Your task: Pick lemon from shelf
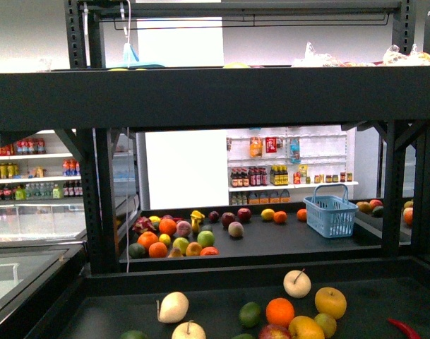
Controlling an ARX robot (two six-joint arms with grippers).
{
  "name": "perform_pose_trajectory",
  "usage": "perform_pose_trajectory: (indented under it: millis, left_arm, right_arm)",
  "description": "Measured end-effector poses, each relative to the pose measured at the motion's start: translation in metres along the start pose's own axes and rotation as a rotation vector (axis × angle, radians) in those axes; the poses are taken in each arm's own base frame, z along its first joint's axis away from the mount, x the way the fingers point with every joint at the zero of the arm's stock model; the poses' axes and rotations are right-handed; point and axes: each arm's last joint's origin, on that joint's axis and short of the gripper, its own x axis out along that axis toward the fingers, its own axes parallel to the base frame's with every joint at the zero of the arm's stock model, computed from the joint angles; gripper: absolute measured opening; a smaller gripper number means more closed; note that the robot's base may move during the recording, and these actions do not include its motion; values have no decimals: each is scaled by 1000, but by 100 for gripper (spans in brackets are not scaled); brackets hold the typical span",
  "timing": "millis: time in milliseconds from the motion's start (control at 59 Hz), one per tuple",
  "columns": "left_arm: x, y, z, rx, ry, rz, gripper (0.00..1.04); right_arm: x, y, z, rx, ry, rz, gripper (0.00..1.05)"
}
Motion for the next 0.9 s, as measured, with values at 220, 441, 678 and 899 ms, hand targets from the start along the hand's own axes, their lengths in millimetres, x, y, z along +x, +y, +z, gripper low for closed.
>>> perform_pose_trajectory:
  millis: [220,441,678,899]
  left_arm:
    - [0,0,0,0,0,0,75]
    - [0,0,0,2,0,0,97]
    - [0,0,0,2,0,0,97]
    - [0,0,0,2,0,0,97]
  right_arm:
    - [0,0,0,0,0,0,97]
    - [0,0,0,0,0,0,97]
    - [0,0,0,0,0,0,97]
    - [0,0,0,0,0,0,97]
